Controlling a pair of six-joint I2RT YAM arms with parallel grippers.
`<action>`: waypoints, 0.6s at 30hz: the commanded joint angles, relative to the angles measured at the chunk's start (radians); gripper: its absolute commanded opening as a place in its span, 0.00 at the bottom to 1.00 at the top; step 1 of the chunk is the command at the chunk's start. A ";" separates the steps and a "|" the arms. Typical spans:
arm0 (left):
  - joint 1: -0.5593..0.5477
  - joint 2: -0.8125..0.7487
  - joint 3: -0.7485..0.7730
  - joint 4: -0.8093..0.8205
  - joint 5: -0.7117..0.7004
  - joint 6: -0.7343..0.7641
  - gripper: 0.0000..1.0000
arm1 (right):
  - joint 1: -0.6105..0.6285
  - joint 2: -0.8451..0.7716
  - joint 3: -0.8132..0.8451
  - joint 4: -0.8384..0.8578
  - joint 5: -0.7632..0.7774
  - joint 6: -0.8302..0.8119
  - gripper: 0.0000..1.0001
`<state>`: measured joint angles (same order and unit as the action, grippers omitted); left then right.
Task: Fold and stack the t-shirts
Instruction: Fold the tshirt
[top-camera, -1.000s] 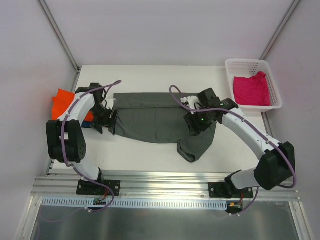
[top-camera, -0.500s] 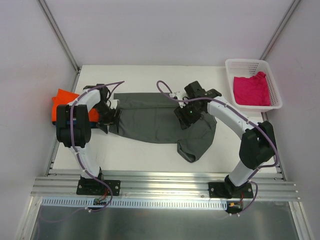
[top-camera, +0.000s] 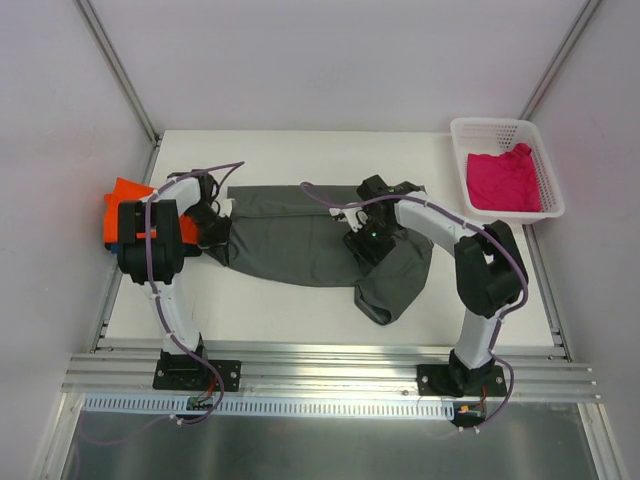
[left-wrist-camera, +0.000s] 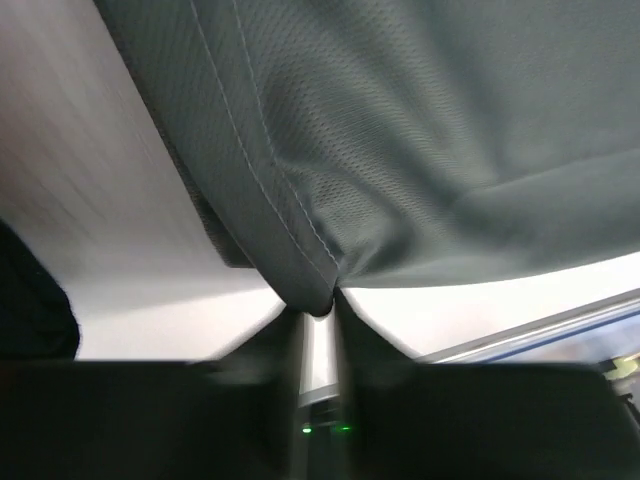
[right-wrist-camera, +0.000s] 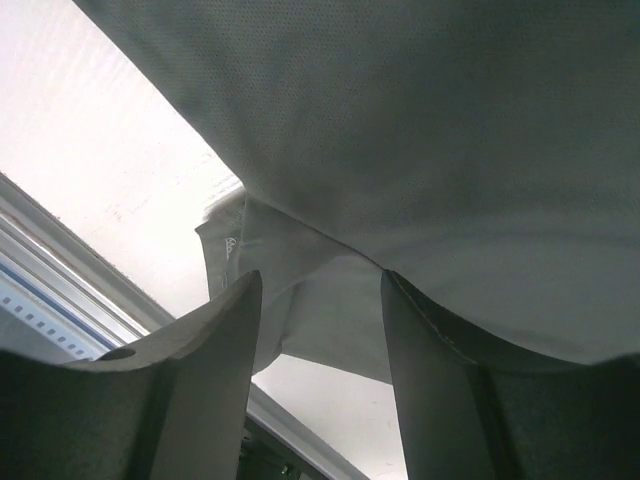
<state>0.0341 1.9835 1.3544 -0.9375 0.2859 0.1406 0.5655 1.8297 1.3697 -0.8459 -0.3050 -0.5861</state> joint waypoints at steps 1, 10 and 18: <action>0.003 -0.006 0.040 -0.026 0.038 0.004 0.00 | 0.007 0.034 0.084 -0.068 -0.045 -0.026 0.54; 0.003 -0.121 0.218 -0.179 0.090 0.048 0.00 | 0.027 0.020 0.074 -0.019 -0.079 -0.009 0.54; -0.031 0.105 0.525 -0.230 0.162 0.073 0.51 | 0.037 0.006 0.088 -0.019 -0.052 -0.023 0.54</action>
<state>0.0208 1.9919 1.8526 -1.0870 0.3889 0.1886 0.5980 1.8786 1.4162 -0.8597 -0.3489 -0.5884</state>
